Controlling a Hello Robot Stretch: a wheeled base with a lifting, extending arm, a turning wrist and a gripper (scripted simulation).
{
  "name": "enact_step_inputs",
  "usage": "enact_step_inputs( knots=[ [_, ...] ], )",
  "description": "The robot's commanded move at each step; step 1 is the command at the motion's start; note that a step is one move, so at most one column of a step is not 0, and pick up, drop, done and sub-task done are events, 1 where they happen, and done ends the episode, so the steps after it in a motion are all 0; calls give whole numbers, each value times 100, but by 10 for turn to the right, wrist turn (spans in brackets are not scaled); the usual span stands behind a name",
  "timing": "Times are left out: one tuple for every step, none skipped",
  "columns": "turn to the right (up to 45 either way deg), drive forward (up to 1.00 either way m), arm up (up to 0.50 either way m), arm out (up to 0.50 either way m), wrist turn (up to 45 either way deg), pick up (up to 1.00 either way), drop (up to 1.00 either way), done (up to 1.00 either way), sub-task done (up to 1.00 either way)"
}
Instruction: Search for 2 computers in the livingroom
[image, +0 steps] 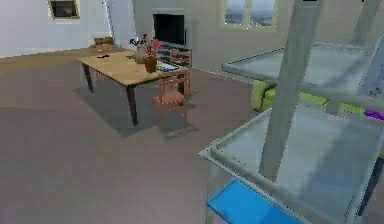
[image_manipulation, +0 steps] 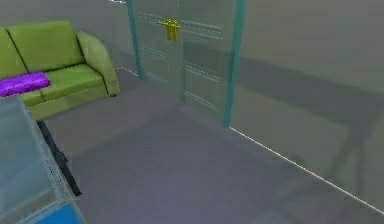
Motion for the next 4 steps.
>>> enact_step_inputs(
  knots=[
    [-210,0,0,0,0,0,0,0,0],
    [0,95,0,0,0,0,0,0,0],
    [210,0,0,0,0,0,0,0,0],
    [0,85,0,0,0,0,0,0,0]
  ],
)
